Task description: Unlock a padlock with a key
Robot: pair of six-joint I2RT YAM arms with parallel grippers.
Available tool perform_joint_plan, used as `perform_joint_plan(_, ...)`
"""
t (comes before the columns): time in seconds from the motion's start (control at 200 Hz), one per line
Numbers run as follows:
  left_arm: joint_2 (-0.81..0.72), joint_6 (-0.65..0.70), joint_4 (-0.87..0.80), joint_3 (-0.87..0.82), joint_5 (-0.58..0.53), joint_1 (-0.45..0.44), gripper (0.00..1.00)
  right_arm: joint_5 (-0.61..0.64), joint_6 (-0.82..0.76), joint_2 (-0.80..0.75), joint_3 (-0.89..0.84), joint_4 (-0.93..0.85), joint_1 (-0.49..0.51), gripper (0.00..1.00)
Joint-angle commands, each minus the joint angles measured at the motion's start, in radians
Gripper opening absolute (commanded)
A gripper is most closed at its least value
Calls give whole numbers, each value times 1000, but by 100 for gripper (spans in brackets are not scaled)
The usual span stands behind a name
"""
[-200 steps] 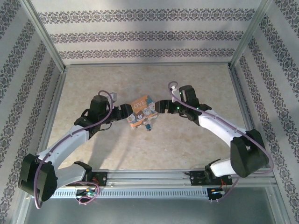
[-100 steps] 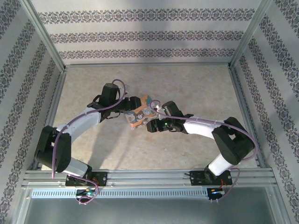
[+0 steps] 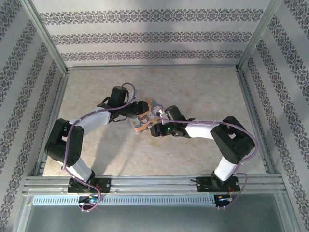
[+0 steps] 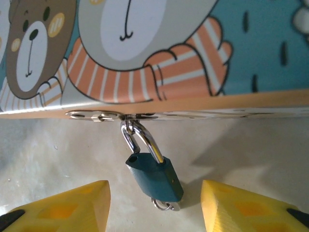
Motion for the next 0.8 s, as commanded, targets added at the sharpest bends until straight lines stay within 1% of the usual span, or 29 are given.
perform_joint_plan(0.0,14,10,42,6,13,0,60,-21,-15,20,25,36,9,50)
perform_joint_plan(0.415,34,-3,63,-9,-5,-1,59,-43,-4,47,24,63,10,39)
perform_joint_plan(0.485,36,-4,61,-8,-6,0,59,-46,-1,50,25,65,11,35)
perform_joint_plan(0.615,40,-7,61,-14,-11,1,59,-41,7,51,21,68,11,31)
perform_joint_plan(0.795,42,-6,61,-22,-14,1,59,-24,24,41,10,76,10,20)
